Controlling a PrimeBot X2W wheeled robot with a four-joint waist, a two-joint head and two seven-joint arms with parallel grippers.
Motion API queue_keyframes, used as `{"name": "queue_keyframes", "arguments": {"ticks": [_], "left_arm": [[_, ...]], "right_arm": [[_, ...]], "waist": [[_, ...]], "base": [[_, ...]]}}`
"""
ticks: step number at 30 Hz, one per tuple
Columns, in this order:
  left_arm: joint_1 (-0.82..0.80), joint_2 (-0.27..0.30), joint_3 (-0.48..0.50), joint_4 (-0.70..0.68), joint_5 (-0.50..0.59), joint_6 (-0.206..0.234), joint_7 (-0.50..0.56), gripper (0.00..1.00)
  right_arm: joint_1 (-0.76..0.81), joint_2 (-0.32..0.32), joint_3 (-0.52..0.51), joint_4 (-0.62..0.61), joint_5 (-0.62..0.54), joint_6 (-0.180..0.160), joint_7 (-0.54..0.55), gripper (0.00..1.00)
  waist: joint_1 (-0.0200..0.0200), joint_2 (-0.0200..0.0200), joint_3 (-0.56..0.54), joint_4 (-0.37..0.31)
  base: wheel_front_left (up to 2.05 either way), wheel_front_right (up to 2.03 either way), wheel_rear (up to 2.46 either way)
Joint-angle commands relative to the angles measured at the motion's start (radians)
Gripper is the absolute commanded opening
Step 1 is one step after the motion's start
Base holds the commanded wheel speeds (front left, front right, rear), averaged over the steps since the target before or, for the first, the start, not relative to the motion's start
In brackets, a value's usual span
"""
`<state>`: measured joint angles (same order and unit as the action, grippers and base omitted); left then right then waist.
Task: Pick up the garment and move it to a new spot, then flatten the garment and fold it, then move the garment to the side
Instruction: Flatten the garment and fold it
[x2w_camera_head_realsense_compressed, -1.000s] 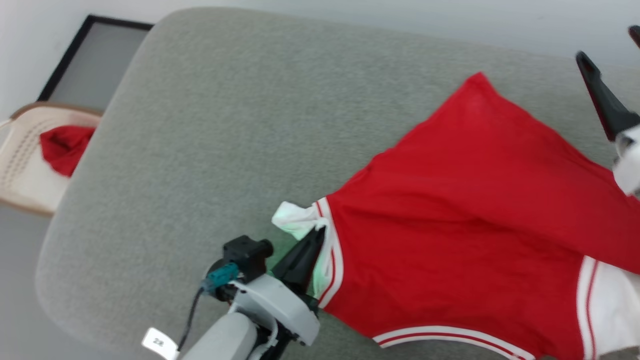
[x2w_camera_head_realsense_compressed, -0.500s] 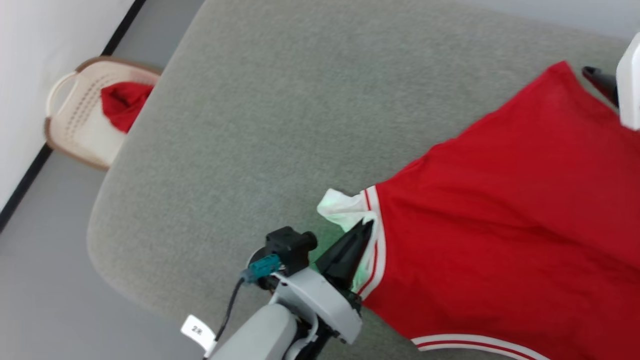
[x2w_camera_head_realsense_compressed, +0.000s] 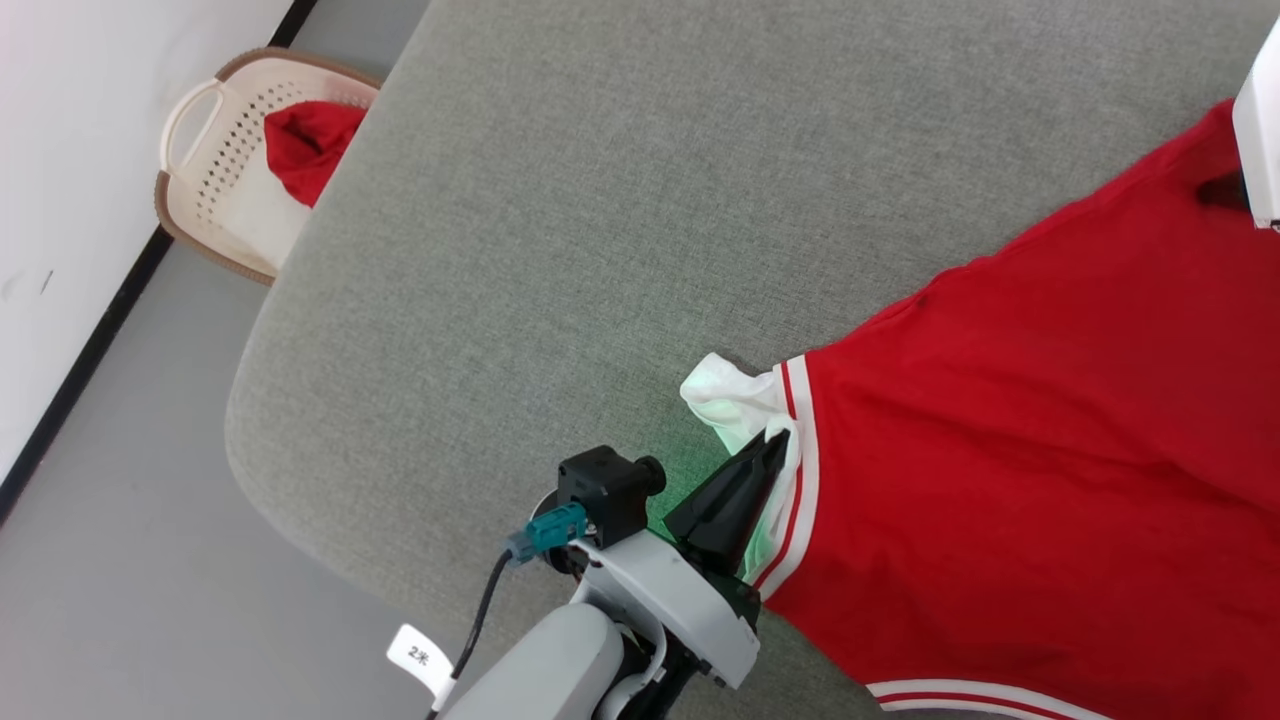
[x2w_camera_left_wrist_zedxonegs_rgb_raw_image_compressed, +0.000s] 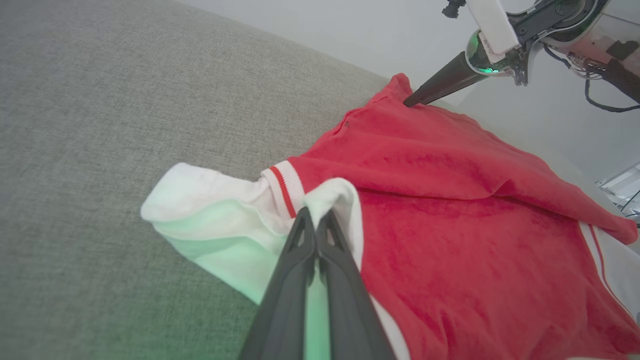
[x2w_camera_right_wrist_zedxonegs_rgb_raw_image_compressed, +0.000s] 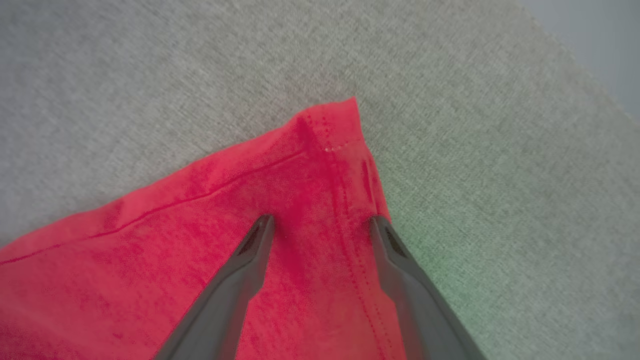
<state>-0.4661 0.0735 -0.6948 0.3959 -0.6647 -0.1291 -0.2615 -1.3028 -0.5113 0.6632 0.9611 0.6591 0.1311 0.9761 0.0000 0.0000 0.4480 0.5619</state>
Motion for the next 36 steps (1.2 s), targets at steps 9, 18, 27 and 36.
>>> {"name": "queue_keyframes", "arguments": {"ticks": [9,18,27,36], "left_arm": [[-0.012,-0.003,0.006,-0.005,-0.006,-0.003,-0.004,0.0],[-0.023,0.005,0.012,0.005,-0.001,-0.003,-0.004,0.0],[-0.047,0.059,0.033,0.048,-0.046,-0.003,-0.004,0.0],[-0.163,0.181,0.086,0.047,-0.109,0.06,0.213,0.0]], "right_arm": [[-0.023,0.025,0.0,0.083,-0.027,-0.001,0.032,0.0],[-0.043,0.025,-0.015,0.068,-0.026,-0.001,-0.039,0.0],[-0.033,0.035,0.004,-0.021,0.023,-0.001,-0.185,0.0],[-0.028,0.014,0.053,-0.12,0.084,-0.001,-0.311,0.0]], "waist": [[0.0,0.0,0.016,-0.003],[0.0,0.0,0.011,-0.026],[0.0,0.0,-0.049,-0.081],[0.0,0.0,-0.155,-0.163]], "base": [[0.0,0.0,0.0],[0.0,0.0,0.0],[0.0,0.0,0.0],[0.0,0.0,0.0]]}}
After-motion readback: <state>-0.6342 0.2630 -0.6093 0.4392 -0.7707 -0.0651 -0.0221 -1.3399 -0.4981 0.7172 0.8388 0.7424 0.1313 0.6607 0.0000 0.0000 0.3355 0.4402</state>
